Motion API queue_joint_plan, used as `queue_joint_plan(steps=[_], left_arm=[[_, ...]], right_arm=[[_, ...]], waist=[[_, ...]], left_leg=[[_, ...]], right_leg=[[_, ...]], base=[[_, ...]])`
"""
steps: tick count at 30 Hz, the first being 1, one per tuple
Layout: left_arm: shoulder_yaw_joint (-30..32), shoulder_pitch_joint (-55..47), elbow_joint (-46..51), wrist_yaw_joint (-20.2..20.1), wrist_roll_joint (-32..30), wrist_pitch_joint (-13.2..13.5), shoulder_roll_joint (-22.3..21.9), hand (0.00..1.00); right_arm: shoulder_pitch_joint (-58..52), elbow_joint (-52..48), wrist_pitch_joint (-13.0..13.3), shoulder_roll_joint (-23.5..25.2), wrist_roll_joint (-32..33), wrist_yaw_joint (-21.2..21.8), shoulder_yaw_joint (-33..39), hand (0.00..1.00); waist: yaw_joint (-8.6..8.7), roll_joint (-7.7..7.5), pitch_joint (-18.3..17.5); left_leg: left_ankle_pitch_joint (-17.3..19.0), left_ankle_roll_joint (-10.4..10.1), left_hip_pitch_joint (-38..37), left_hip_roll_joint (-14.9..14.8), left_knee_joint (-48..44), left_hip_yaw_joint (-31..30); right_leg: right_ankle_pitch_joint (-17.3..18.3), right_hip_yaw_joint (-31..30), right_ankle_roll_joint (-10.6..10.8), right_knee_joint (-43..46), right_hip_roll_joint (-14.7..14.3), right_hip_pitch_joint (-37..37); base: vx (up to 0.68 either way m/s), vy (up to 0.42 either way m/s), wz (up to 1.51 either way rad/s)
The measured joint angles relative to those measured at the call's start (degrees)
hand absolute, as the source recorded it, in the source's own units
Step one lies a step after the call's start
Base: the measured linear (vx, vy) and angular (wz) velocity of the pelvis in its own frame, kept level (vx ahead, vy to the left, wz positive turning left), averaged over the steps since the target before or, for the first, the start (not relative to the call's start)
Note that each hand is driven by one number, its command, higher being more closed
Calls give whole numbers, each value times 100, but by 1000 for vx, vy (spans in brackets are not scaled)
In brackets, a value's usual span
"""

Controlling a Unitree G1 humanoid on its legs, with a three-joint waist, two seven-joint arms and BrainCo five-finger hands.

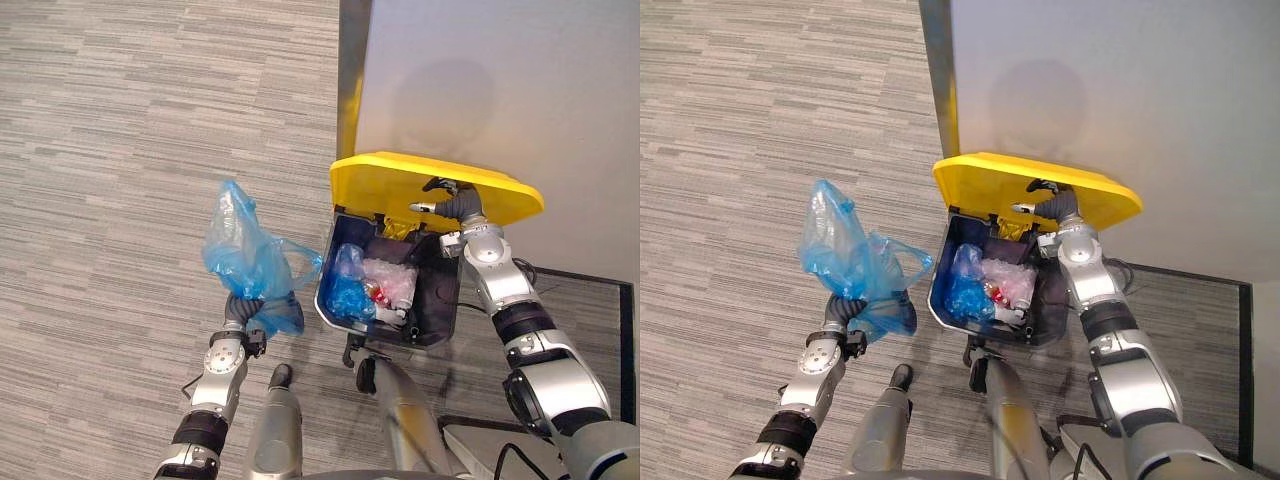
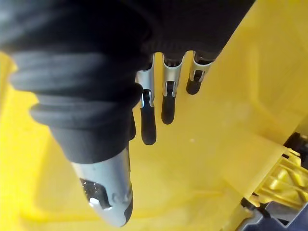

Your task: Gather rubbish on tea table into small bin, then transfer packed bag to large trash can.

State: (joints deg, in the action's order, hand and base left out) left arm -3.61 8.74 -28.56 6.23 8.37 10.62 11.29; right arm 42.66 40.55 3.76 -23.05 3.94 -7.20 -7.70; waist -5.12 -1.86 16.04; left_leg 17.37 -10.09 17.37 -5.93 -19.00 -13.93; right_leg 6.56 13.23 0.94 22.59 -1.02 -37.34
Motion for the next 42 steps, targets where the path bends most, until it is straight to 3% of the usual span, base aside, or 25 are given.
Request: queue_joint_plan(steps=[7, 13, 19, 25, 33, 42], left_arm=[[-380, 41, 561, -155, 202, 9, 74, 100], [-1191, 138, 1471, -400, 431, 149, 113, 100], [-2264, 625, 1786, -525, 450, 214, -204, 100], [-2685, 1207, 1774, -485, 436, 214, -449, 100], [-2839, 2396, 405, -215, 101, 87, -804, 100], [-2954, 3165, -809, -92, -668, -142, -1333, 100]], right_arm=[[121, 248, -17, -220, -2, 121, -13, 0], [120, 228, -17, -355, -6, 142, -18, 0], [120, 45, -17, -464, -24, 236, -219, 0], [121, -304, -29, -460, -198, 239, -384, 0], [296, -663, -49, -340, -393, 228, -584, 0], [438, -1373, -62, -73, -431, 158, -588, 0]], waist=[[173, 27, 129], [300, 33, 136], [329, 26, 153], [398, -2, 243], [476, -31, 362], [691, -104, 515]], left_leg=[[-11, -18, -198, -90, 83, -35], [-3, -9, -225, -103, 25, -14], [23, 30, -291, -116, 13, 110], [70, 95, -383, -125, -3, 346], [97, 112, -400, -202, 17, 661], [190, -15, 17, -219, -374, 810]], right_leg=[[-60, 57, -97, -89, -92, 216], [-54, 56, -85, -223, -128, 318], [-98, -108, -78, -229, -217, 321], [-153, -300, -164, -249, -304, 318], [-261, -551, -100, -386, -475, 218], [-376, -564, -270, -405, -476, -96]], base=[[30, -32, -2], [-3, -2, -1], [-12, -16, -14], [-10, -12, -21], [-17, -17, -19], [5, -18, -5]])
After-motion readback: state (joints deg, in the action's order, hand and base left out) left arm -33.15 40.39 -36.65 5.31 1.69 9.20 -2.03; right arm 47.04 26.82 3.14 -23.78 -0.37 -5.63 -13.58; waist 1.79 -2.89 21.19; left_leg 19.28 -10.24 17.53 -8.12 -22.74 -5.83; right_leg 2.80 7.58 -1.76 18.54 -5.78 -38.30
